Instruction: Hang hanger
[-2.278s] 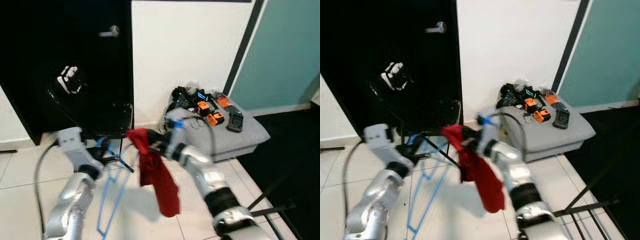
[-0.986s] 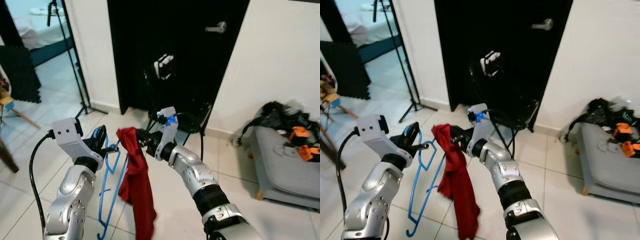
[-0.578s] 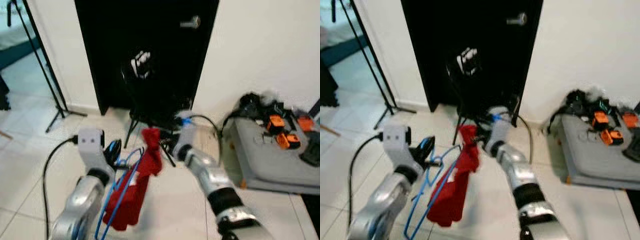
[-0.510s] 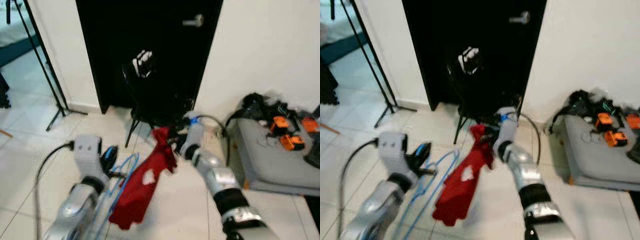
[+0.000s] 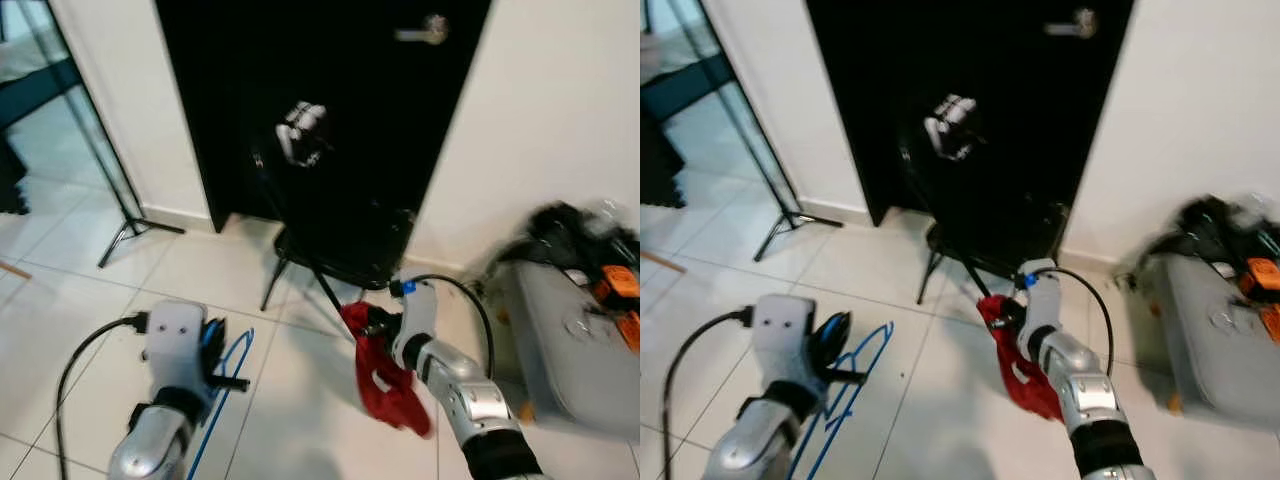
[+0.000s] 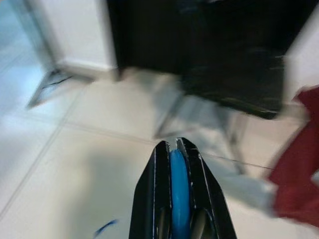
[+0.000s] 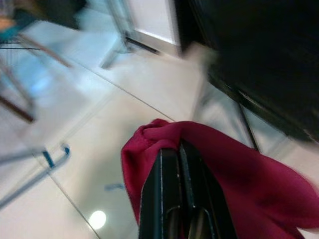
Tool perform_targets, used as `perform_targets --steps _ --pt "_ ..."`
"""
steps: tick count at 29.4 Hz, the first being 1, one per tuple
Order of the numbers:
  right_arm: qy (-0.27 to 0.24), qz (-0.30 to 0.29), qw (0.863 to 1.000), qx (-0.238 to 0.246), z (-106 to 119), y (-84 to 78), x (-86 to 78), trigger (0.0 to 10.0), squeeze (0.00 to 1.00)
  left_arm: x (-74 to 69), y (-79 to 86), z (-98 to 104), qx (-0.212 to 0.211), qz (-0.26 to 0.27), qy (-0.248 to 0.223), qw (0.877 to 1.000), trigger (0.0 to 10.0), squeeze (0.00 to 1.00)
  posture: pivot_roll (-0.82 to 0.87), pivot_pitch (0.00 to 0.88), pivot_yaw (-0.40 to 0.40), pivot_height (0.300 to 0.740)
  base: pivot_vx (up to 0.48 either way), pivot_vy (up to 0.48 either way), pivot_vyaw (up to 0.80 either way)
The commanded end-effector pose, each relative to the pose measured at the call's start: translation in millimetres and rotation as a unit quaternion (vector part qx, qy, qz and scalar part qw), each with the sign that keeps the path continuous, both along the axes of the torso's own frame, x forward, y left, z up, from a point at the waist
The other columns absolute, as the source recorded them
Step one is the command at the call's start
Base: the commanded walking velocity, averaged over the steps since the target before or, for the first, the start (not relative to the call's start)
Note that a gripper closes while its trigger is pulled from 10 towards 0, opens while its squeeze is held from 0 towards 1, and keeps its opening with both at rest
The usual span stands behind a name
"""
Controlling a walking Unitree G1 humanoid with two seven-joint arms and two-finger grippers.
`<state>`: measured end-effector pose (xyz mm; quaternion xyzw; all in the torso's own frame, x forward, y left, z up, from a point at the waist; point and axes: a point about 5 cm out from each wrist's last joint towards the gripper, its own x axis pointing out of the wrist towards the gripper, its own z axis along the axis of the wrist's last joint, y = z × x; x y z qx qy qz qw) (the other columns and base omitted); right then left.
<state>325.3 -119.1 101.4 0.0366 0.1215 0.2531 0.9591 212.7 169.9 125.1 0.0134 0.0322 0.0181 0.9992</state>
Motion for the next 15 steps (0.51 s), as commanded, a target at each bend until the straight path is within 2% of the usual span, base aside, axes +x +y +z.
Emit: perform_targets --steps 1,7,15 --pt "-0.012 0.026 1.0 0.002 0.8 7.9 -3.2 10.0 0.0 0.2 -0.3 1.5 0.009 0.004 -0.003 1.0 10.0 0.0 -0.02 0.159 -0.048 0.74 0.364 0.0 0.77" --pt "-0.027 0.062 0.998 0.004 4.4 15.0 -6.3 10.0 0.0 0.0 -0.2 0.9 0.022 0.014 -0.002 1.0 10.0 0.0 -0.01 0.15 -0.06 0.74 0.349 0.0 0.77" --pt "-0.021 0.104 0.994 0.034 8.6 20.7 -11.1 10.0 0.0 0.5 -4.9 6.2 0.029 0.018 -0.013 0.999 10.0 0.0 0.02 0.149 -0.085 0.74 0.402 0.0 0.77"
